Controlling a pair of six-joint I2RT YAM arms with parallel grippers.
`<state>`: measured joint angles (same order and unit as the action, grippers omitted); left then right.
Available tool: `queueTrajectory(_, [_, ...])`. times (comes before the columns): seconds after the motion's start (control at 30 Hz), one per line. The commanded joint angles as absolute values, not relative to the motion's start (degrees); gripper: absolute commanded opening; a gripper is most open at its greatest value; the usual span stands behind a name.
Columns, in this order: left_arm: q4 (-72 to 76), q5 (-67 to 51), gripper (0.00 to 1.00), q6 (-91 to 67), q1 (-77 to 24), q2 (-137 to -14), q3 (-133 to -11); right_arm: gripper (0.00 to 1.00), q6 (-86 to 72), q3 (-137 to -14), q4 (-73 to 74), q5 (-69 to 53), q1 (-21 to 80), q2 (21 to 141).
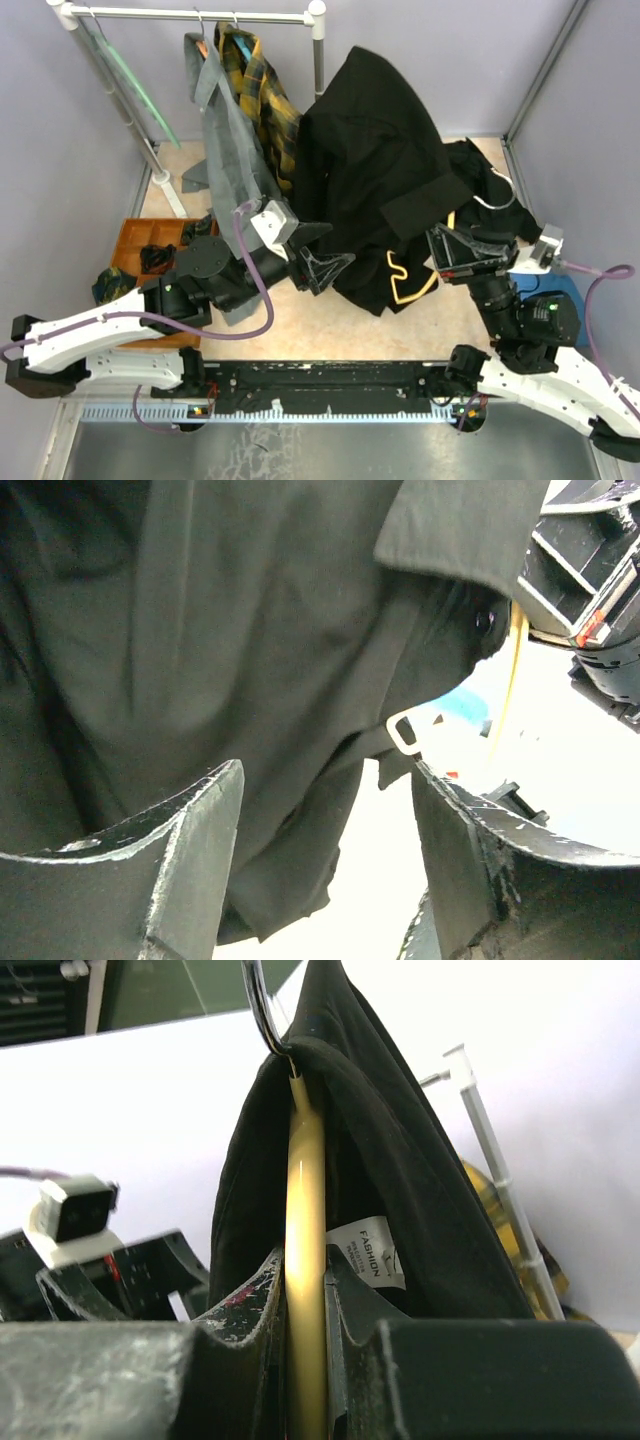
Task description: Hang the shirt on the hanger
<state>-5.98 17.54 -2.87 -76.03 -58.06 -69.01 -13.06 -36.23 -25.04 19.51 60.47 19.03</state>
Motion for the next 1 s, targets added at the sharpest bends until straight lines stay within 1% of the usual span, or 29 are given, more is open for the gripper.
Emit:
queueTrajectory(0.0, [3.96,15.14,0.71,-10.30,-76.20,-58.66,-66.15,0.00,-10.55,-43.93,-35.94,21.03,60.05,20.01])
queueTrajectory(0.1, [10.72,15.65,0.64,-14.68,-76.22,-59.39,-62.28,0.00,-10.12,-45.62,-35.09,21.43,60.03,20.12])
queueTrajectory(0.17, [16.25,15.59,0.58,-17.23,-76.20,-59.50,-58.92,0.00,-10.24,-46.46,-34.45,21.48,60.03,20.08])
queueTrajectory(0.23, [20.78,16.23,0.55,-19.11,-76.20,-59.64,-55.62,0.00,-10.35,-47.44,-33.53,21.28,60.03,20.19])
queueTrajectory(0.33, [27.14,14.88,0.53,-21.24,-76.20,-60.86,-51.81,0.00,-10.22,-49.71,-30.89,20.78,60.05,20.53])
queueTrajectory(0.4, [30.75,11.34,0.50,-22.05,-76.25,-62.92,-50.73,0.00,-8.97,-52.50,-26.65,19.89,60.03,21.67])
queueTrajectory(0.53, [36.67,5.27,0.39,-23.76,-76.21,-68.13,-50.13,0.00,-4.89,-62.42,-11.24,16.29,60.06,26.17])
queueTrajectory(0.57, [37.72,4.80,0.38,-24.27,-76.20,-69.05,-49.86,0.00,-4.04,-64.52,-8.11,15.65,60.03,27.34])
queueTrajectory(0.6, [38.83,4.65,0.38,-24.87,-76.22,-70.11,-49.18,0.00,-3.52,-66.56,-5.14,14.88,60.03,28.15])
queueTrajectory(0.7, [42.72,5.31,0.38,-26.03,-76.22,-71.52,-47.39,0.00,-2.00,-68.86,-2.34,13.22,60.03,29.57])
queueTrajectory(0.9, [48.09,4.26,0.49,-26.13,-76.21,-73.58,-46.93,0.00,0.86,-74.38,4.86,11.75,60.03,33.13])
queueTrajectory(0.97, [49.17,3.80,0.52,-26.02,-76.20,-74.25,-47.19,0.00,0.97,-74.73,4.99,11.85,60.07,33.48])
